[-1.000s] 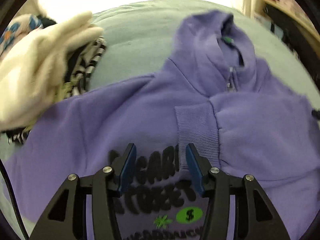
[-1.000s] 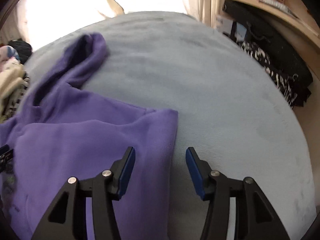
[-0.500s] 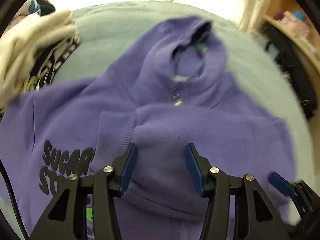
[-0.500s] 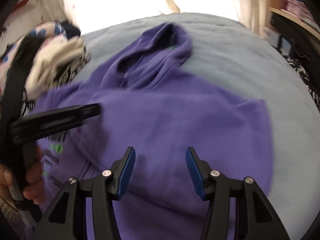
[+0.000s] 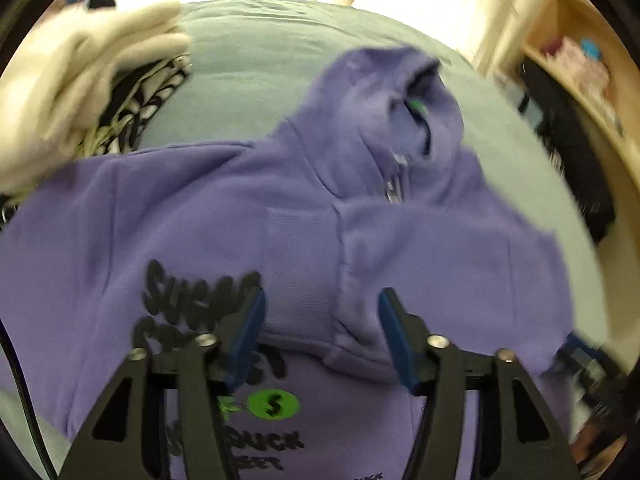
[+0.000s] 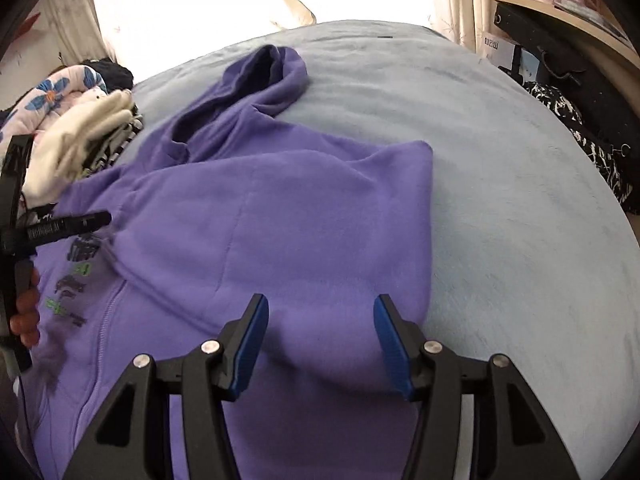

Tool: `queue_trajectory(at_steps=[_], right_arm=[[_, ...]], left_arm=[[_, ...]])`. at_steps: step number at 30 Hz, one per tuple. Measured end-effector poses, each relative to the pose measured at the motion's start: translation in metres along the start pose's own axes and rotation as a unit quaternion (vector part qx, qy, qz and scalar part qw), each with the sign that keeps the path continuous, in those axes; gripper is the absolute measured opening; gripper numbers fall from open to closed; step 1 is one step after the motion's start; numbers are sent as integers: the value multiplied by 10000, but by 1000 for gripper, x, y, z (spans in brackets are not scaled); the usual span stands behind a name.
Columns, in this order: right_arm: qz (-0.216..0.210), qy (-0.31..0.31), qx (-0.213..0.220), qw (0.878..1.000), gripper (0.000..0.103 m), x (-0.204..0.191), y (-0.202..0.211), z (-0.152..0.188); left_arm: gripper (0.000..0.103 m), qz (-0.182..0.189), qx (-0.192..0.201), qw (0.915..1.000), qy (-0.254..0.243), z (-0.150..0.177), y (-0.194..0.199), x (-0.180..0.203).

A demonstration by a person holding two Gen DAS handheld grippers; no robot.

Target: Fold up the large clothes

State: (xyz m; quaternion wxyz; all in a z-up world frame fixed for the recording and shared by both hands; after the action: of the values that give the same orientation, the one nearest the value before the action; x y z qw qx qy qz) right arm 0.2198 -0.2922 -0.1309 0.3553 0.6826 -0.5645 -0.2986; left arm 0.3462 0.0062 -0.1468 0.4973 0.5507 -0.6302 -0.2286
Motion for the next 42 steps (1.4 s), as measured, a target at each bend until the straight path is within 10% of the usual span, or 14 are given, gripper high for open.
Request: queue_trajectory(at_steps=[11,13,16,26,36,42], right_arm=[[27,117,-72,9999,55,-7,-6,9],[48,121,-90,9999,55,-8,-8,10],[105,137,-106,9998,55,-10,-8,9],[145,228,-178,9995,55,-15,-8,8],[-97,133,154,9997,55,-37,8,-11],[-359,452,326,9978,55,-89,-10,-35]], left_arm=[[64,-187,-402,9987,-232,-9,-47,-20],[24,-418,-299,9977,-451,-7,-49,-14],[8,-577,-186,9962,-627,0,-41,-3],[8,-976,64,9925,-731,28,-15,-17],[27,-523,690,9952,-463,15,31,8],[31,-339,234,9970,-651,42,-12,49]])
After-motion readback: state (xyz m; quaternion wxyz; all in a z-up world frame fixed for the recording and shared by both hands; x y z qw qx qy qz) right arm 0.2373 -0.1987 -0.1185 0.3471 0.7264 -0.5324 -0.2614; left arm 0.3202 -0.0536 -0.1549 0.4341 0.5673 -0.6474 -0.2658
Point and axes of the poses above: each gripper's, at about its wrist camera, not at the fingertips, and y roughly against the way its jaws point, x to its right, z to its underside, the point moved 2 cm from there along -y, roughly the way its jaws point, and after that the axes turned 13 degrees about y, right-handed, at the moved point
